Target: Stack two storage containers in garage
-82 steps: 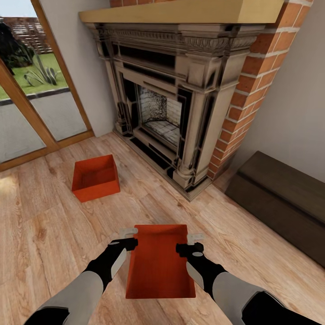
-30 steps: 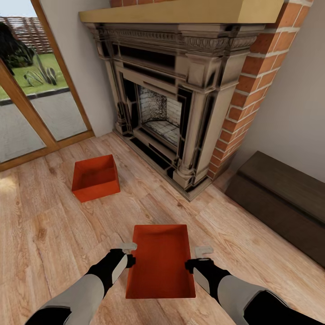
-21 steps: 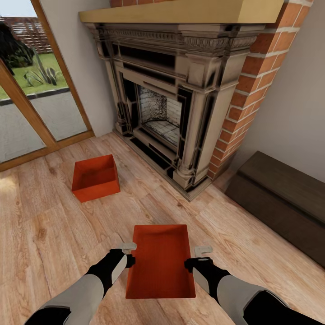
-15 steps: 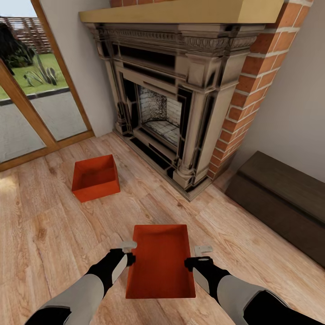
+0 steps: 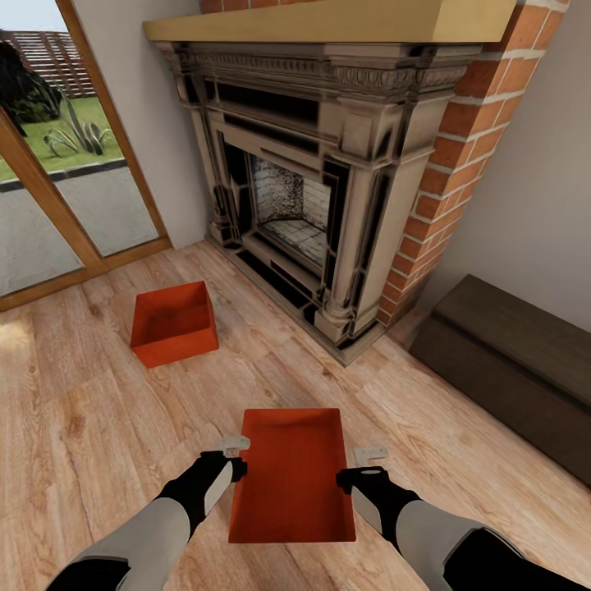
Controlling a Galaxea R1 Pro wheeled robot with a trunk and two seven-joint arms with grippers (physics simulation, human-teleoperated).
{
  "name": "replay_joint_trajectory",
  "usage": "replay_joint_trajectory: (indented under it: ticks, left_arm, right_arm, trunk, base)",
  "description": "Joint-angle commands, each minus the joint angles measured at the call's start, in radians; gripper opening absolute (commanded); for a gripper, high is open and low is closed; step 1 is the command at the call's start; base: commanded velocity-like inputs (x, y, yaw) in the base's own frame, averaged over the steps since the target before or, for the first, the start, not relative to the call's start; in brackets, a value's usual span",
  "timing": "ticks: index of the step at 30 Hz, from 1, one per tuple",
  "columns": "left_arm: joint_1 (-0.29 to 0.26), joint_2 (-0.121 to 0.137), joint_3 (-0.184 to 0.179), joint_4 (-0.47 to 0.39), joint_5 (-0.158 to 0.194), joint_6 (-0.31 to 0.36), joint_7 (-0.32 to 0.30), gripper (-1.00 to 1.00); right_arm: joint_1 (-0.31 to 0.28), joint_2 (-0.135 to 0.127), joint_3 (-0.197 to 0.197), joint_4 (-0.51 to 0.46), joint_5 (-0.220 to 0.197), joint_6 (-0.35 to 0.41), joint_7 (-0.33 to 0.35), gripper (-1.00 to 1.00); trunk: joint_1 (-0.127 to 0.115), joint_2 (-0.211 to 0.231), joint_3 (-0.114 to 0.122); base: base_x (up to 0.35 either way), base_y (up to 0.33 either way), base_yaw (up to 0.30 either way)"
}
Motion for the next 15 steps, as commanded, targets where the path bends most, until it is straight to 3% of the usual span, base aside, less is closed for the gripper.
replay_joint_trajectory:
  ticks: [1,15]
  left_arm:
    - [0.000,0.000,-0.001,-0.002,0.007,0.007,0.004,1.00]
    - [0.000,0.000,-0.003,-0.002,0.007,0.011,-0.003,1.00]
  right_arm:
    - [0.000,-0.001,0.009,-0.002,-0.006,0.007,-0.006,1.00]
    - [0.000,-0.004,0.007,-0.002,-0.008,-0.002,-0.006,1.00]
  trunk:
    - [0.004,-0.007,-0.004]
    - [0.057,-0.105,-0.048]
  base:
    - [0.000,0.000,0.000]
    - [0.000,0.000,0.000]
